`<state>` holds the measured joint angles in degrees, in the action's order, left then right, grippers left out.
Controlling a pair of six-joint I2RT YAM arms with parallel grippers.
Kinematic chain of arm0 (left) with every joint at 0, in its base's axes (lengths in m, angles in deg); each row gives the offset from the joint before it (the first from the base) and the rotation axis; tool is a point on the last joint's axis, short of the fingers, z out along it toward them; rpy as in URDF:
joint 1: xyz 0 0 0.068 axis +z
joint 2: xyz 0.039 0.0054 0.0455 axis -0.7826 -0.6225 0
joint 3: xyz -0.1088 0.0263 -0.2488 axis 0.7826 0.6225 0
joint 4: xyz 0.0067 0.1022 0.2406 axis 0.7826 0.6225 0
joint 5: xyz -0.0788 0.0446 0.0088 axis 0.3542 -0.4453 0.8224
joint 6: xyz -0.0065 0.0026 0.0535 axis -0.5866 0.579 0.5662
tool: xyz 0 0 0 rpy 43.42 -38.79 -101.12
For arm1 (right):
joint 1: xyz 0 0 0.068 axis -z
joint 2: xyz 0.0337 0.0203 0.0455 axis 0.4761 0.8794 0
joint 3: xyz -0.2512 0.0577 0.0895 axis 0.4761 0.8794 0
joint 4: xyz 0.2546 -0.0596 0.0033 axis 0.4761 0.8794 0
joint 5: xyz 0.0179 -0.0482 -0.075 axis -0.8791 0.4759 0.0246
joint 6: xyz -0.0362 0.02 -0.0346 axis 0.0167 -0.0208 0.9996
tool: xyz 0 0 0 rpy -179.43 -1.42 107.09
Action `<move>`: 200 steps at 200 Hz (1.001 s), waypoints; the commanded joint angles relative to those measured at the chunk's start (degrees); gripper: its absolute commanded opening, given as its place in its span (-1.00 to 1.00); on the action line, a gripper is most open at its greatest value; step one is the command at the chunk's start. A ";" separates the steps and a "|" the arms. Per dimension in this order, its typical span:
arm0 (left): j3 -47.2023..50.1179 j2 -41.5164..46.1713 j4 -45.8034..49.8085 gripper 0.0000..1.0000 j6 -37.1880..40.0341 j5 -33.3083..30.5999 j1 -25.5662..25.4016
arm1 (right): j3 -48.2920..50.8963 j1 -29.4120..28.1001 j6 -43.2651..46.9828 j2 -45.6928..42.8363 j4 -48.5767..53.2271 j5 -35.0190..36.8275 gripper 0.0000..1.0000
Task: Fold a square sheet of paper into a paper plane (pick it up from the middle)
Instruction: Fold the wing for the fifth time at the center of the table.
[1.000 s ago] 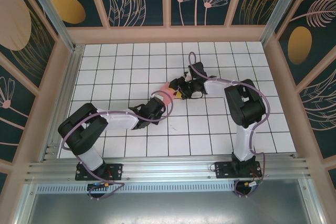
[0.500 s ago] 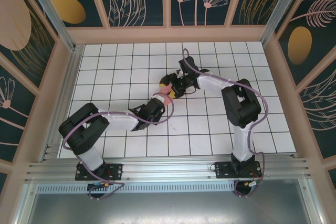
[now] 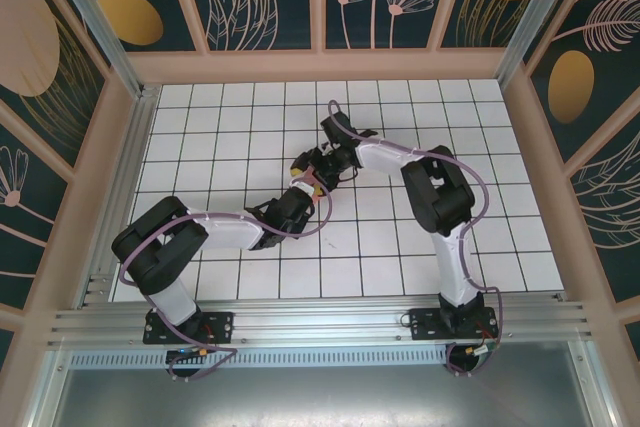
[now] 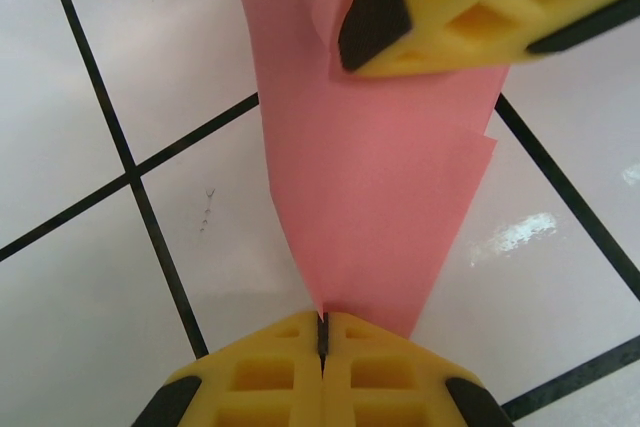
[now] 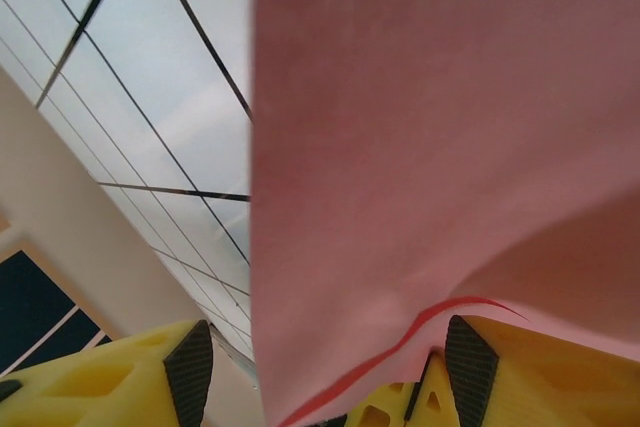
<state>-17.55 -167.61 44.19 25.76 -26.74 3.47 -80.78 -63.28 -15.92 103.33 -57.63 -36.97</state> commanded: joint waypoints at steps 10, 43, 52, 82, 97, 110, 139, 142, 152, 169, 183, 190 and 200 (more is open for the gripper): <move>0.61 -0.66 -0.03 -1.00 1.02 -0.32 -0.31 | -3.26 -0.22 0.28 2.18 3.74 0.35 0.21; 0.65 -0.72 0.02 -1.00 0.88 -0.14 -0.32 | -4.27 0.73 2.02 2.01 4.92 3.23 0.04; 0.66 -0.61 0.10 -1.00 0.94 -0.14 -0.35 | -4.71 1.03 2.61 2.05 5.37 3.94 -0.03; 0.65 -0.62 0.19 -1.00 0.86 -0.15 -0.39 | -4.95 1.68 3.89 2.19 6.10 5.49 -0.29; 0.65 -0.56 0.32 -1.00 0.77 -0.12 -0.38 | -4.74 1.84 4.28 2.10 6.38 5.98 -0.44; 0.74 -0.55 0.32 -1.00 0.68 -0.11 -0.34 | -4.50 1.85 4.61 1.87 6.20 6.07 -0.54; 0.49 -0.67 0.54 -1.00 0.63 -0.24 -0.34 | -4.69 1.88 5.57 1.17 6.21 5.83 -0.59; 0.48 -0.70 0.54 -1.00 0.60 -0.26 -0.32 | -4.77 1.89 5.61 1.01 6.21 5.78 -0.58; 0.41 -0.76 0.59 -1.00 0.59 -0.34 -0.39 | -4.78 1.89 6.10 0.60 6.14 5.43 -0.52; 0.22 -0.71 0.72 -1.00 0.50 -0.60 -0.38 | -4.65 1.80 6.80 -0.14 6.25 4.67 -0.39; 0.08 -0.74 0.89 -1.00 0.43 -0.66 -0.40 | -4.15 1.61 7.19 -0.77 6.46 4.09 -0.38; 0.04 -0.74 0.97 -1.00 0.41 -0.79 -0.31 | -3.94 1.40 7.34 -1.04 6.49 3.80 -0.38; -0.04 -0.73 0.98 -1.00 0.46 -0.88 -0.33 | -3.41 1.35 7.48 -1.35 6.51 3.48 -0.41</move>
<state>-17.55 -167.61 44.17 25.93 -26.77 3.47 -83.92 -61.53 -9.82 104.75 -53.06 -32.16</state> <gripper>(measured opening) 0.044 0.306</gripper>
